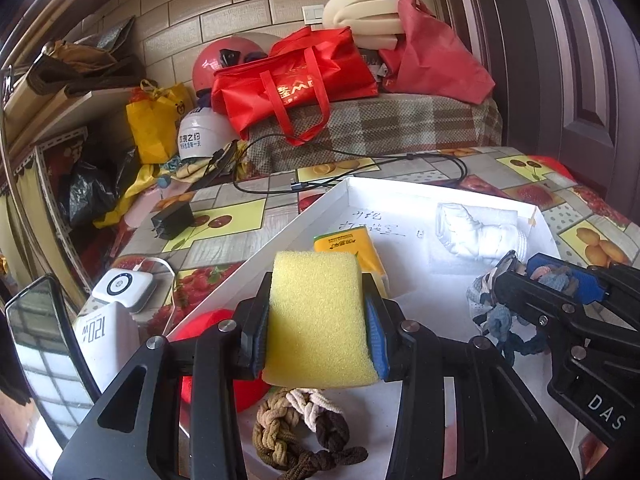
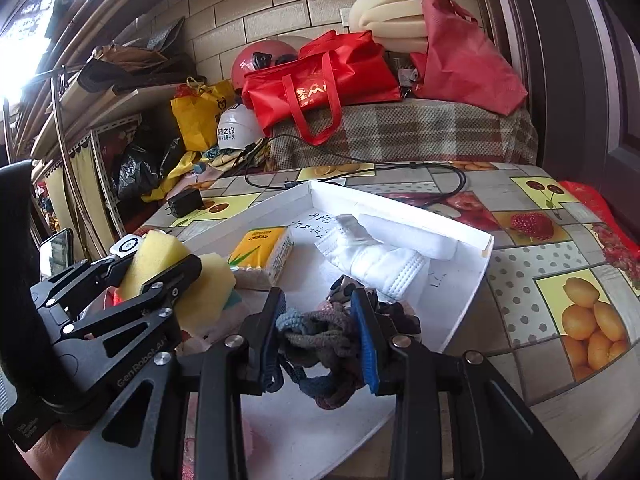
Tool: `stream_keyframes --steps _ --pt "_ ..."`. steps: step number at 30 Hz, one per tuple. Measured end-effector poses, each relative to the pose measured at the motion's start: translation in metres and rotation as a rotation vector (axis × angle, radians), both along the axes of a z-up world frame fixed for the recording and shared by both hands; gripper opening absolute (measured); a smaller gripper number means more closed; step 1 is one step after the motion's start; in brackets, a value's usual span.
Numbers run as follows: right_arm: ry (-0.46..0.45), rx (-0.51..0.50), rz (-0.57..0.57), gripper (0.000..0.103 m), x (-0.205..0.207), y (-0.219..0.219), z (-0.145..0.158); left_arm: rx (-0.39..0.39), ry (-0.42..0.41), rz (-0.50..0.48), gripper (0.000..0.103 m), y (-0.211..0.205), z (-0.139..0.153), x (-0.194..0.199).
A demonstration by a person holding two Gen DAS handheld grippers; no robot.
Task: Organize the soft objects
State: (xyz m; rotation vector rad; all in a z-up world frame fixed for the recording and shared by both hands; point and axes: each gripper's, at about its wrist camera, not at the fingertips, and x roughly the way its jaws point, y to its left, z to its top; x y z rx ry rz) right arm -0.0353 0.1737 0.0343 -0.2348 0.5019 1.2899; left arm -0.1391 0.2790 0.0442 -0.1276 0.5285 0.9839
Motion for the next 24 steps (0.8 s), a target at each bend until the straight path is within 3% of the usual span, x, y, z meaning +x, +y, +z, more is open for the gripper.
stream_keyframes --steps 4,6,8,9,11,12,13,14,24 --pt "-0.020 -0.009 -0.011 0.034 -0.002 0.002 0.000 0.007 -0.009 0.020 0.040 -0.001 0.001 -0.003" --pt "-0.036 -0.009 -0.016 0.040 -0.004 0.002 0.001 0.023 -0.005 0.040 0.041 -0.002 0.002 -0.003" --pt "-0.062 -0.001 -0.021 0.068 -0.008 0.001 0.002 0.051 -0.013 0.061 0.046 -0.006 0.003 -0.006" --pt "-0.064 0.004 -0.036 0.071 -0.007 0.000 0.003 0.056 -0.026 0.069 0.051 -0.006 0.005 -0.009" --pt "-0.027 0.021 -0.050 0.086 0.001 -0.004 0.003 0.049 -0.067 0.102 0.095 -0.004 0.006 -0.018" --pt "-0.003 0.030 -0.054 0.089 0.005 -0.006 0.003 0.043 -0.085 0.114 0.102 -0.002 0.007 -0.023" --pt "0.015 0.035 -0.057 0.100 0.009 -0.007 0.002 0.042 -0.098 0.113 0.103 -0.002 0.007 -0.025" --pt "0.031 0.040 -0.059 0.103 0.012 -0.008 0.002 0.057 -0.098 0.107 0.103 -0.005 0.008 -0.025" --pt "0.041 0.107 -0.086 0.103 0.014 -0.021 0.007 0.131 -0.101 0.082 0.103 -0.020 0.012 -0.022"
